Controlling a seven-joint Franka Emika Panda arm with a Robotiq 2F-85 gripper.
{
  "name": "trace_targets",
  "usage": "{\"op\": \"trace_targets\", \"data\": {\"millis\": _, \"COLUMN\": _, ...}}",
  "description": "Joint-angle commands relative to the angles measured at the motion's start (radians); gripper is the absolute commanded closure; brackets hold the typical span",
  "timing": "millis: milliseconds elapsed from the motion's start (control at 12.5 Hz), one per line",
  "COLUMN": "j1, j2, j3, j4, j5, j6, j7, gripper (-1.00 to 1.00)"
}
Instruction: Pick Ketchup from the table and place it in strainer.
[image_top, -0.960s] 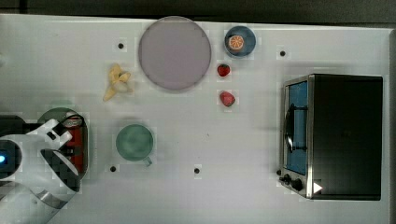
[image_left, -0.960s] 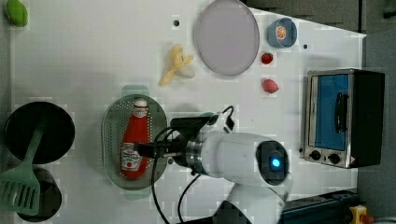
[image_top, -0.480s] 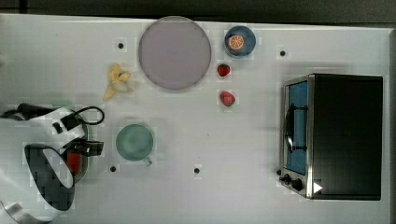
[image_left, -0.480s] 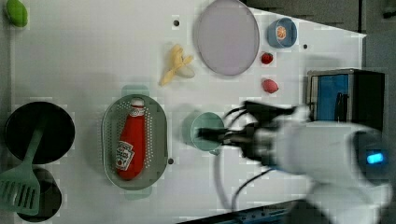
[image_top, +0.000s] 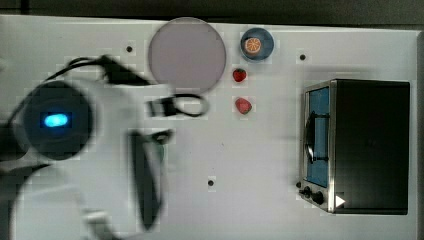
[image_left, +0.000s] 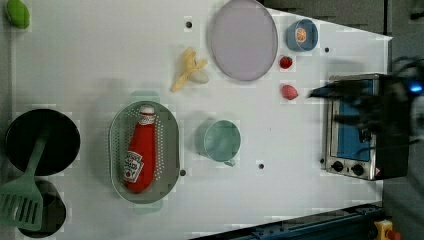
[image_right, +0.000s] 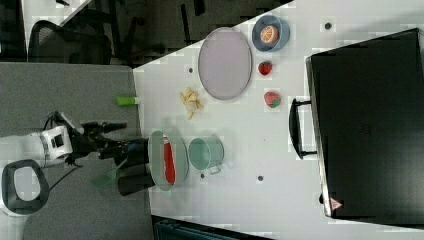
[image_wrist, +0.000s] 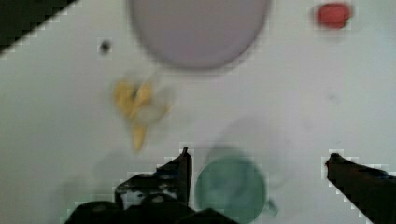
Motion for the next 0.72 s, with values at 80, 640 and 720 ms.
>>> {"op": "trace_targets", "data": {"millis": 80, "j1": -0.043, "j2": -0.048, "j3": -0.128, "j4": 0.002, "j5": -0.001, "j6": -0.039, "j7": 0.028, "gripper": -1.00}}
{"op": "trace_targets", "data": {"millis": 640, "j1": -0.043, "j2": -0.057, "j3": -0.250, "j4": 0.068, "j5": -0.002, "j6": -0.150, "j7": 0.028, "gripper": -1.00}}
{"op": "trace_targets", "data": {"millis": 720, "j1": -0.041, "j2": -0.051, "j3": -0.242, "j4": 0.078, "j5": -0.002, "j6": -0.169, "j7": 0.028, "gripper": -1.00}}
